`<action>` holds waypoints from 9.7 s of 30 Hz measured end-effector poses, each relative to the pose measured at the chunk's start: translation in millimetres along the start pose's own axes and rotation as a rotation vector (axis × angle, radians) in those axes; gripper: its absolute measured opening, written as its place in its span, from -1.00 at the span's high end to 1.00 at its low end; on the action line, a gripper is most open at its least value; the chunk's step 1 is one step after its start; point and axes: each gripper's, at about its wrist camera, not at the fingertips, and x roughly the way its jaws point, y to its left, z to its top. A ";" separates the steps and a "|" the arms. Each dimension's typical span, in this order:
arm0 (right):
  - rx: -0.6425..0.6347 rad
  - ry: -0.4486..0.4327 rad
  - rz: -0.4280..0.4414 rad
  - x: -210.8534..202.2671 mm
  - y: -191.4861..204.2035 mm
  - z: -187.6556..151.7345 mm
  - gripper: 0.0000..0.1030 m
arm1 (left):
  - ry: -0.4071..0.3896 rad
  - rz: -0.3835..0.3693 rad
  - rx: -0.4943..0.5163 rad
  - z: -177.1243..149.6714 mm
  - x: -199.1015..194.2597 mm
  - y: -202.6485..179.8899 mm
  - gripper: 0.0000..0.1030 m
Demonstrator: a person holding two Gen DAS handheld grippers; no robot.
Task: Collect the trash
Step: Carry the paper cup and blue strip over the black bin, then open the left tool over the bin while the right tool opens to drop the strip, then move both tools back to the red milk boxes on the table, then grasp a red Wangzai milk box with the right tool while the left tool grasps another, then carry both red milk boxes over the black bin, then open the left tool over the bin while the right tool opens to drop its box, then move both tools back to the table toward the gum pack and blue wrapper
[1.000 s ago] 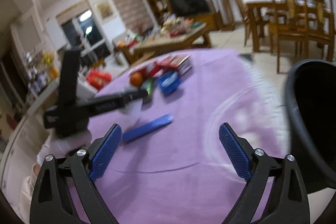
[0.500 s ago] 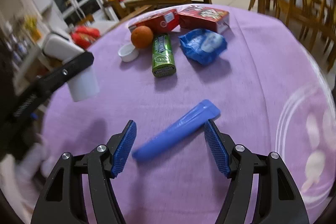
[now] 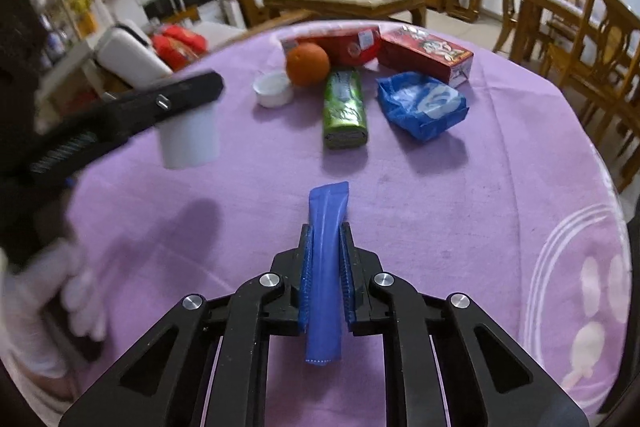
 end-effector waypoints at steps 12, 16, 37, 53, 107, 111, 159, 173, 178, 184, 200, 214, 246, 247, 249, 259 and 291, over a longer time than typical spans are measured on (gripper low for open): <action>0.151 -0.324 0.141 -94.3 -35.2 -33.4 0.74 | -0.053 -0.035 0.101 -10.0 -15.0 -42.4 0.22; 0.206 -0.398 0.142 -125.1 -59.1 -49.1 0.74 | -0.046 -0.082 0.143 -16.0 -12.9 -78.9 0.22; 0.581 -0.707 -0.081 -263.6 -247.1 -174.9 0.74 | 0.013 -0.388 0.381 -41.4 35.4 -296.4 0.22; 0.701 -0.710 -0.218 -258.4 -306.8 -220.5 0.73 | 0.123 -0.470 0.520 -79.4 86.2 -382.4 0.22; 0.757 -0.859 -0.201 -246.5 -301.9 -222.7 -0.90 | 0.105 -0.369 0.580 -86.5 98.1 -399.1 -0.90; 0.751 -0.845 -0.209 -250.3 -294.6 -216.6 -0.90 | 0.108 -0.359 0.541 -78.9 90.3 -385.1 -0.90; -0.275 -0.024 -0.051 83.8 -56.6 157.7 -0.55 | 0.225 0.014 -0.007 77.7 139.8 -2.3 -0.23; 0.162 -0.161 0.113 34.4 -90.5 121.3 0.01 | 0.188 0.013 -0.127 96.0 136.3 19.4 -0.63; 0.232 -0.293 0.094 1.8 -92.4 92.3 0.01 | 0.278 0.071 -0.139 106.4 168.6 17.1 -0.72; 0.125 -0.280 0.045 0.8 -72.0 82.5 0.01 | 0.340 0.141 -0.070 113.2 189.8 -6.6 -0.74; 0.265 -0.410 -0.047 -20.6 -112.1 78.1 0.01 | 0.296 -0.020 0.123 85.4 171.1 -70.9 -0.15; 0.311 -0.655 -0.097 -69.5 -131.9 55.1 0.01 | 0.086 -0.159 0.134 67.6 96.1 -106.0 -0.12; 0.531 -0.895 -0.287 -308.8 -205.2 -219.4 0.01 | 0.004 -0.522 0.318 -0.9 49.8 -294.9 -0.12; 0.539 -0.892 -0.294 -308.5 -211.6 -223.4 0.01 | 0.008 -0.530 0.324 -3.6 54.4 -301.2 -0.12; 0.561 -0.880 -0.304 -306.6 -225.0 -230.5 0.01 | 0.024 -0.549 0.339 -10.4 65.0 -319.4 -0.12; 0.653 -0.818 -0.302 -278.8 -277.3 -242.7 0.01 | 0.075 -0.544 0.384 -28.8 106.3 -353.3 -0.12; 0.750 -0.829 -0.270 -248.5 -312.4 -222.8 -0.56 | 0.112 -0.496 0.338 -35.7 123.3 -357.2 -0.89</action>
